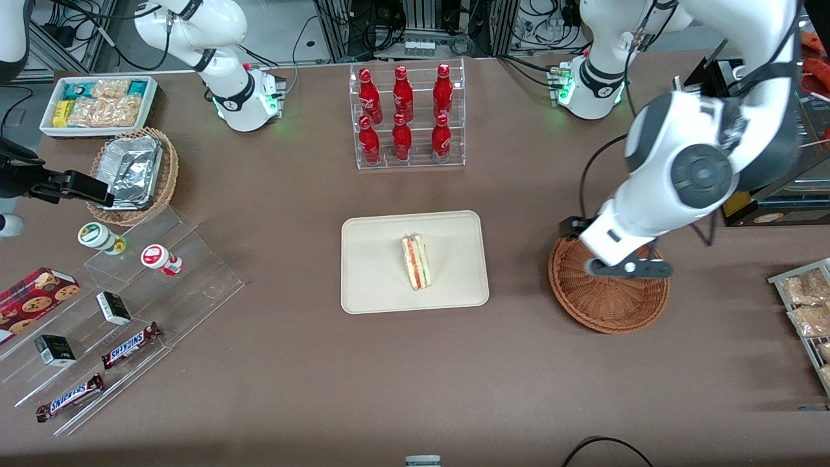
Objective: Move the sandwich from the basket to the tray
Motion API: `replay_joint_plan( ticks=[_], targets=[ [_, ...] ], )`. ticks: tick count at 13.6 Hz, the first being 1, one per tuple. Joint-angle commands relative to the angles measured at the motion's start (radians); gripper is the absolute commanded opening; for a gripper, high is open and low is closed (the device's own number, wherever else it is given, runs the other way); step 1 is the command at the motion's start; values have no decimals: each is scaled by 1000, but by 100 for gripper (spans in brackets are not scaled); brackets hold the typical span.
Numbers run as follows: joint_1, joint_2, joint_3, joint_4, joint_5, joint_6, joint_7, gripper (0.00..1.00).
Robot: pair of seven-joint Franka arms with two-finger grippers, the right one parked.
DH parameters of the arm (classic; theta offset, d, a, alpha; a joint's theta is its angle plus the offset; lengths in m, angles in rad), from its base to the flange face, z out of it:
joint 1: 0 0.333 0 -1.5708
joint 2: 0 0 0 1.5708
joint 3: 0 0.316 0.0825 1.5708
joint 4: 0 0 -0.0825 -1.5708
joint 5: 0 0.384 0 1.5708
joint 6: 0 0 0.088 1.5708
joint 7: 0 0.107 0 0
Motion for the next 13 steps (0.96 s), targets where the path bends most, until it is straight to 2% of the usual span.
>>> replay_joint_plan(
  ticks=[1, 5, 10, 13],
  targets=[
    [57, -88, -11, -45, -8, -54, 87, 100],
    [162, -168, -14, -39, -8, -163, 210, 100],
    [170, -199, 27, 33, 4, -269, 233, 100],
    [180, -211, 30, 37, 4, -274, 235, 100]
  ],
)
